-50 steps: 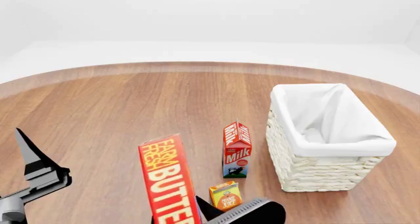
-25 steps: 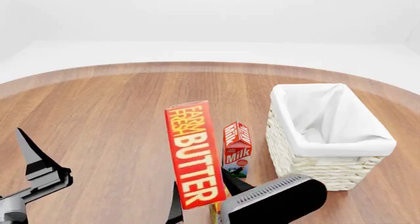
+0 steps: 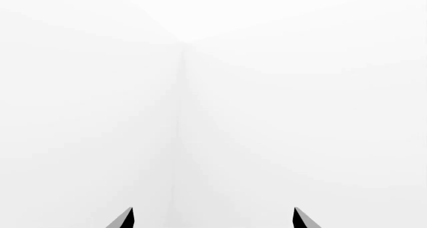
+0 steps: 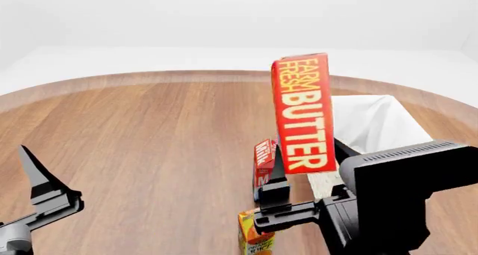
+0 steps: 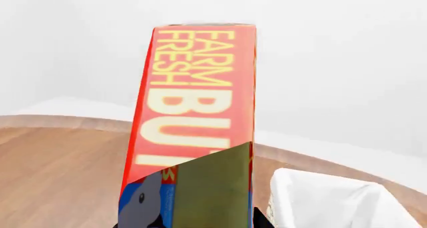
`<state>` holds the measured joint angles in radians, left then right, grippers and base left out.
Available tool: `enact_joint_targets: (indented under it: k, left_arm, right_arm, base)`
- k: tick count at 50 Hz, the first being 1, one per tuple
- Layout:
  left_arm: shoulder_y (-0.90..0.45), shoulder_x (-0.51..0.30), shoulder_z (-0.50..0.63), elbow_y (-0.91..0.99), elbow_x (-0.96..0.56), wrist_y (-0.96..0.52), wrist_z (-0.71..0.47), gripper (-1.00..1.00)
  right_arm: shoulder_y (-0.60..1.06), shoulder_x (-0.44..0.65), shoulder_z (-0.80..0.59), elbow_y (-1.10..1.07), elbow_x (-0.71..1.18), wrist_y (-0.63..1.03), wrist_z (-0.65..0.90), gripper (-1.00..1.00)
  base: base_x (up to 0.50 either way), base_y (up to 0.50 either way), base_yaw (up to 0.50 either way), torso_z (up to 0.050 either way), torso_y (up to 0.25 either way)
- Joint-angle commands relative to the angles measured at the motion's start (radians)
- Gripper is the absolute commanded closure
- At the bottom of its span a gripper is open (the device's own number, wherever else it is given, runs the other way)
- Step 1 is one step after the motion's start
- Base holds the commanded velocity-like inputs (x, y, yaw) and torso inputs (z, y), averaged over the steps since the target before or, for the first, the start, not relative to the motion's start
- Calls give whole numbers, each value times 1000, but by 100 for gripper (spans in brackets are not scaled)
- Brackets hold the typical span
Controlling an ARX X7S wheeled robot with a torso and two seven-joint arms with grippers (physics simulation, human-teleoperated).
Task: Pick up the cream cheese box and the butter, and put them in the basket.
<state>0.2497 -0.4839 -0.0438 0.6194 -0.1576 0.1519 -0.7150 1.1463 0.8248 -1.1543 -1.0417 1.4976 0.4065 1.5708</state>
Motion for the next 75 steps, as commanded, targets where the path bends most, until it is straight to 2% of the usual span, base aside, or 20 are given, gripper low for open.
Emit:
enact_joint_targets:
  k: [1,13,22,26,27,28,35,47,60,63,66,75]
  left_arm:
    - [2,20,-23,-5,17,9,19,-100]
    - [2,20,-21,-2,20,7,17,-100]
    - [3,20,-19,-3,21,8,16,-100]
    - [1,21,-17,-7,20,9,17,-100]
    - [0,21,-16,-8,21,9,17,-100]
    - [-1,21,-15,-8,21,8,17,-100]
    - [-2,18,-19,-4,15,1,16,-100]
    - [-2,13,-23,11,12,-15,12,-100]
    - [-8,13,-9,6,17,-20,15,-100]
    - [-8,13,-11,5,16,-19,14,-100]
    - [-7,14,-6,4,20,-18,15,-100]
    - [-13,15,-1,-3,22,-20,16,-100]
  right_arm:
    - [243,235,81,-5,121,-25,-18,100]
    - [413,386,200,61,304,80,-132,100]
    - [547,372,228,145,375,204,-212,100]
    - [585,335,214,244,372,295,-338,100]
    - [576,339,214,259,367,281,-328,100]
    - [582,322,203,302,364,318,-400,100]
    - [541,298,168,474,389,357,-589,100]
    - [630,343,165,718,292,531,-815,100]
    - [654,314,162,894,246,551,-847,100]
    - [598,323,144,886,261,530,-850,100]
    - [529,317,131,926,261,483,-939,100]
    - [487,284,112,1062,210,445,-992,100]
  base:
    - [0,0,0,0,10]
    - [0,0,0,0,1]
    - [0,0,0,1,1]
    - [0,1,0,0,0]
    - [0,0,0,0,0]
    - [0,0,0,0,0]
    - [0,0,0,0,1]
    - [0,0,0,1,2]
    - [0,0,0,0,2]
    - [0,0,0,0,0]
    - [0,0,0,0,0]
    - [0,0,0,1,1]
